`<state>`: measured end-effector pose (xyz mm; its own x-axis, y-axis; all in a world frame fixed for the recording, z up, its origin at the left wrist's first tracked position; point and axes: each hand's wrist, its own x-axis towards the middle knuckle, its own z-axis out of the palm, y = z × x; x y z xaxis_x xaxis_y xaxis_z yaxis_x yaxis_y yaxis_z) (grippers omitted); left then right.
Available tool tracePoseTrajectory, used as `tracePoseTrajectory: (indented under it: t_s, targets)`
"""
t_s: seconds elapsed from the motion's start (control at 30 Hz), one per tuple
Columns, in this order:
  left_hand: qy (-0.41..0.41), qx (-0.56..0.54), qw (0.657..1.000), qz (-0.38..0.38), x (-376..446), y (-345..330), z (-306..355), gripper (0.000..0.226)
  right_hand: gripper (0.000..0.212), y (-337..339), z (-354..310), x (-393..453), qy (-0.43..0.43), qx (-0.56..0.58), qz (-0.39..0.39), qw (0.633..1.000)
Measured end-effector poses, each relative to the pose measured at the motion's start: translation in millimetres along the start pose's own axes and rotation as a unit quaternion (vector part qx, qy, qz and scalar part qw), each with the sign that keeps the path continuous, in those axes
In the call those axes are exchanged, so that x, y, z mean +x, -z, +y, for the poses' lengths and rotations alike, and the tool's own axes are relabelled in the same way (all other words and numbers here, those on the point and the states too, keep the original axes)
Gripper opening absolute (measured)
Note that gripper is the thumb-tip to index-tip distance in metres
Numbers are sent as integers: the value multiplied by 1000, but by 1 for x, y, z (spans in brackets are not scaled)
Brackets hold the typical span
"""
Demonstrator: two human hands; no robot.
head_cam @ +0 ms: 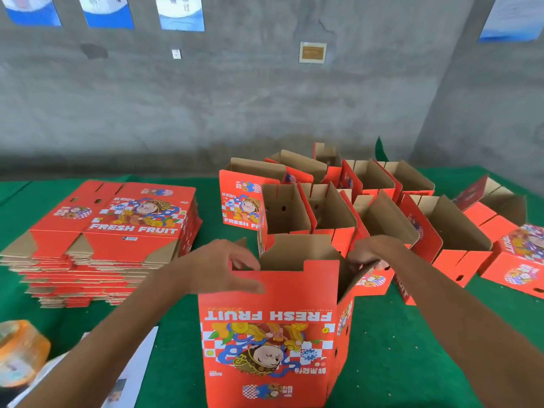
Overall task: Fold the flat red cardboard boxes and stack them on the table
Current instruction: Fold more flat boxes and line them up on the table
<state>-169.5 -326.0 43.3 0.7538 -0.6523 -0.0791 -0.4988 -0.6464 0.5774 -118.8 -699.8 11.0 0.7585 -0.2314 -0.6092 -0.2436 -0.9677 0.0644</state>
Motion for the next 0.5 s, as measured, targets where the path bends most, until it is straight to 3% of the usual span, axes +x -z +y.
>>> tracePoseTrajectory:
  t_s: [0.1, 0.17, 0.23, 0.33, 0.43, 0.5]
  targets:
    - [18, 117, 993, -8, 8, -8, -4, 39, 19, 4, 2, 0, 17, -1, 47, 999]
    - [-10, 119, 993, -3, 11, -16, -4, 19, 20, 8, 2, -1, 52, 4, 69, 996]
    - [-57, 124, 990, 35, 15, -28, 1, 14, 23, 13, -2, -3, 98, 17, 79, 992]
    - [-89, 186, 974, 88, 27, -54, 4, 22, 22, 16, -14, -9, 154, -1, 74, 985]
    - [-33, 203, 974, 98, 37, -77, -7, 31, 15, 19, -16, -13, 156, -20, 96, 983]
    - [3, 225, 967, 116, 41, -92, -20, 43, 16, 21, -6, -13, 161, 32, 106, 981]
